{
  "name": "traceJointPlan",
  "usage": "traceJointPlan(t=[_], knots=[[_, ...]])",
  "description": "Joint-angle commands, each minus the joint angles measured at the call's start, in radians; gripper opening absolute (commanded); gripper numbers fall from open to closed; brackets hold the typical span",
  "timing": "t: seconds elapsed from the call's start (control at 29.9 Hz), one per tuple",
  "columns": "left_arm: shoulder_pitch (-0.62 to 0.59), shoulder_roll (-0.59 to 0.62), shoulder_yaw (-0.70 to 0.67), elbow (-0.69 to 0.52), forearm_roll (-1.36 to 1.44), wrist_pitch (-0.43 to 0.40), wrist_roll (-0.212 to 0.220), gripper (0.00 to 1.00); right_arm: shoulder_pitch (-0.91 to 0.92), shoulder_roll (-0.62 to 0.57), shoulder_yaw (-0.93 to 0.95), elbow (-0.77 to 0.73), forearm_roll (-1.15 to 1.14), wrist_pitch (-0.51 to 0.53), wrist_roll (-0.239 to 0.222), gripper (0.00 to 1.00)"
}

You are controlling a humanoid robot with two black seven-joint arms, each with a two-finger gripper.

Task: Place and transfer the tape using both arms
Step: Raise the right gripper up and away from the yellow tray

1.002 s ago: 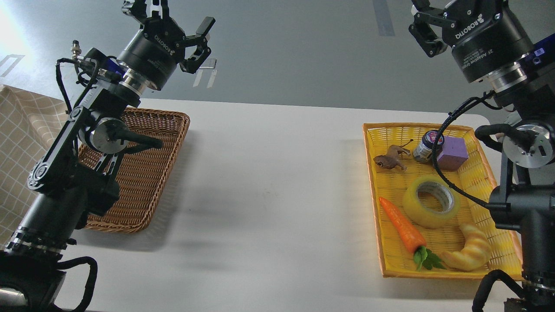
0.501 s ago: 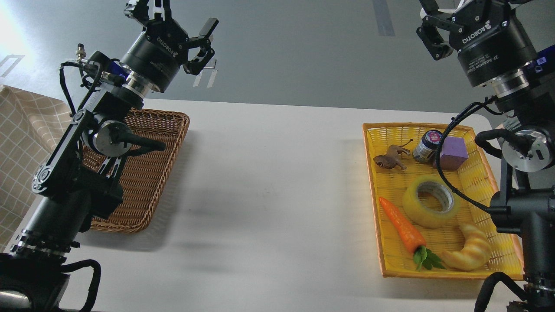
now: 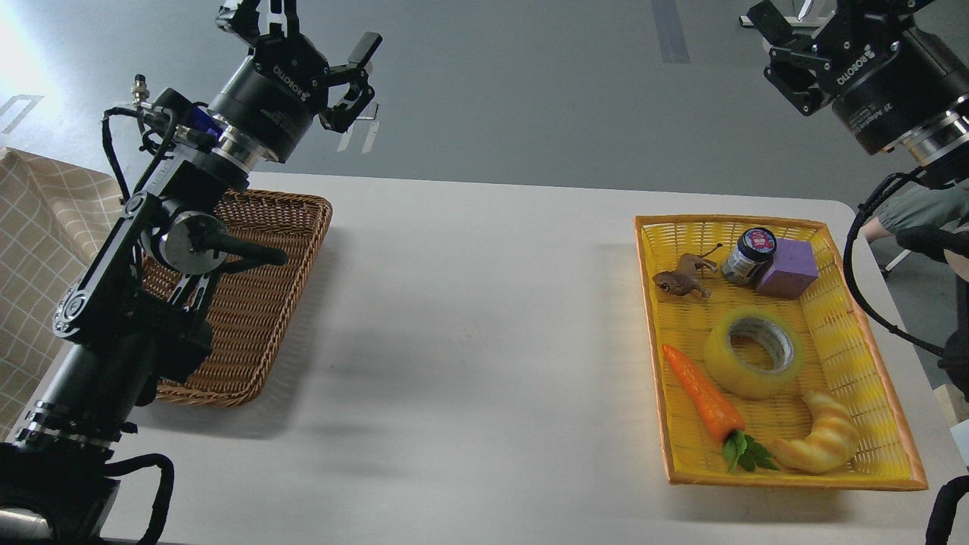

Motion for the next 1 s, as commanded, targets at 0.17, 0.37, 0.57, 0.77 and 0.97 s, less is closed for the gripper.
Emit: traceJointPlan(t=[0.17,0.37,0.57,0.77,0.97], knots=[[0.0,-0.004,0.004,0.001,0.009,0.003,0.002,0.98,0.01,-0.091,-0.066,0.003,-0.188,0.0,-0.003,1.0],[0.0,-0.006,0.004,-0.001,0.01,0.003,0.0,0.98,0.014,-0.211,-0.183,0.024,-0.212,0.0,-0.005,1.0],[0.002,-0.012,0.001,-0.001,0.01,0.002,-0.001,0.98,0.007,-0.253,-0.195,0.023,-0.208,0.0,-0.006,1.0],[0.006,-0.03,-0.001,-0.001,0.01,0.002,-0.001,0.98,-0.009,-0.254,-0.185,0.044,-0.209,0.0,-0.012,1.0],[0.008,-0.024,0.002,-0.001,0.01,0.002,-0.001,0.98,-0.009,-0.295,-0.186,0.052,-0.234,0.0,-0.072,1.0]])
